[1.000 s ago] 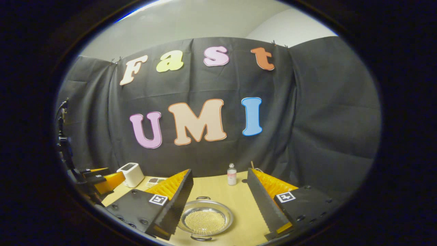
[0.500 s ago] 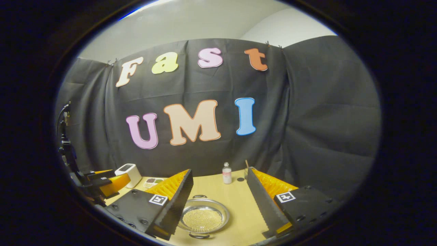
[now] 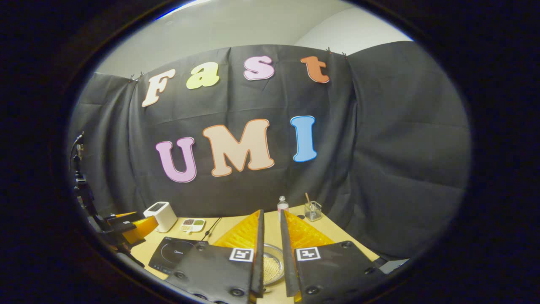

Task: First push the handle of the pot to place it horizontally, then grasp the pot with both hands and set it on the induction cooktop.

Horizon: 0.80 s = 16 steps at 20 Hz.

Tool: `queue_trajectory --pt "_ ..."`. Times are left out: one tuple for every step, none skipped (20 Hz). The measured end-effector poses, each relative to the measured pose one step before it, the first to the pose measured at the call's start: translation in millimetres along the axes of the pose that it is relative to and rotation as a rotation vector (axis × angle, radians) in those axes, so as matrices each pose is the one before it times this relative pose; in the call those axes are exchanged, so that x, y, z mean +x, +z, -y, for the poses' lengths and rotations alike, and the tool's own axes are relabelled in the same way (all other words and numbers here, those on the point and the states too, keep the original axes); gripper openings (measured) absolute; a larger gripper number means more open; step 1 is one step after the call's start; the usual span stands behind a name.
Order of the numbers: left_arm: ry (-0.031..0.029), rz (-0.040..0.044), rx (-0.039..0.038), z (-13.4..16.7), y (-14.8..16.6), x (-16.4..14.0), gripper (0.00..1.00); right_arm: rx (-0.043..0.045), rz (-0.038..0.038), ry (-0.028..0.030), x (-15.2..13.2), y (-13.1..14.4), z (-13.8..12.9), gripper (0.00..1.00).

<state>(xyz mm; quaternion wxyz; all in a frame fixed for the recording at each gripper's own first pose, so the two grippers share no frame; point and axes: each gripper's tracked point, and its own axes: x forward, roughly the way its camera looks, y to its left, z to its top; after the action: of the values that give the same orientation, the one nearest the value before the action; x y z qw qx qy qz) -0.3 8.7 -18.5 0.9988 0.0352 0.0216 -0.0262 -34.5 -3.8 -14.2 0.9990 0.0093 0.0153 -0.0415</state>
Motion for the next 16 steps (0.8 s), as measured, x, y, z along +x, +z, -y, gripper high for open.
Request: queue_trajectory --pt "0.00717 0.00166 0.00227 -5.48 0.54 -0.91 0.95 -0.00361 0.00514 0.00306 -0.26 0.97 -4.69 0.10" --pt "0.00928 0.00345 0.00050 -6.17 -0.12 -0.65 0.95 -0.00754 0.00203 0.00796 0.57 -2.17 -5.15 0.20" --pt "0.00909 0.00137 -0.00332 -5.97 -0.42 -0.63 0.95 -0.01144 -0.00518 0.00900 0.20 -3.69 -5.25 0.10" --pt "0.00849 -0.00103 -0.00603 -5.62 -2.45 -1.06 0.95 -0.01030 -0.01027 0.00598 2.10 -5.92 -3.53 0.10" --pt "0.00722 -0.00305 -0.00642 -5.28 -1.25 -0.21 0.95 -0.00534 -0.01047 0.00679 1.09 -5.18 -4.42 0.20" --pt "0.00846 -0.00372 -0.00427 -5.90 -1.98 -0.50 0.95 -0.00017 -0.01145 0.00903 0.35 -5.66 -4.73 0.20" --pt "0.00959 -0.00273 -0.00033 -6.16 -1.09 -0.07 0.95 0.00278 -0.01474 0.01094 0.59 -8.27 -5.75 0.20" --pt "0.01019 -0.00001 0.00354 -7.09 -1.01 -1.05 0.95 0.00367 -0.01840 0.00510 1.43 -11.19 -3.85 0.10" --pt "0.01075 0.00039 0.00690 -7.43 -0.47 -0.24 0.95 0.00775 -0.02549 0.00176 2.06 -13.64 -3.85 0.10" --pt "0.01088 -0.00082 0.00816 -7.05 -0.13 -0.12 0.95 0.01280 -0.03739 0.00226 1.45 -18.19 -4.48 0.20" --pt "0.00847 -0.00274 0.00756 -6.54 -0.63 -0.54 0.95 0.01753 -0.04100 0.00823 0.85 -17.91 -5.26 0.20" --pt "0.00649 -0.00547 0.00841 -5.66 -2.60 0.84 0.95 0.01375 -0.03795 0.01145 0.62 -15.24 -6.08 0.21" --pt "0.00709 -0.00489 0.00857 -5.55 -1.34 0.81 0.95 0.00425 -0.03399 0.00148 2.38 -14.92 -2.64 0.21" --pt "0.00301 -0.00431 0.00950 -4.51 -0.98 0.23 0.95 -0.00094 -0.03051 -0.00284 1.68 -13.77 -0.63 0.10" --pt "0.00085 -0.00243 0.00871 -3.91 -0.52 0.69 0.95 -0.00161 -0.02582 -0.00189 1.77 -10.84 -1.93 0.10" --pt "-0.00154 -0.00371 0.00808 -3.60 -1.21 1.11 0.95 -0.00091 -0.02632 0.00041 1.91 -10.59 -2.10 0.10"
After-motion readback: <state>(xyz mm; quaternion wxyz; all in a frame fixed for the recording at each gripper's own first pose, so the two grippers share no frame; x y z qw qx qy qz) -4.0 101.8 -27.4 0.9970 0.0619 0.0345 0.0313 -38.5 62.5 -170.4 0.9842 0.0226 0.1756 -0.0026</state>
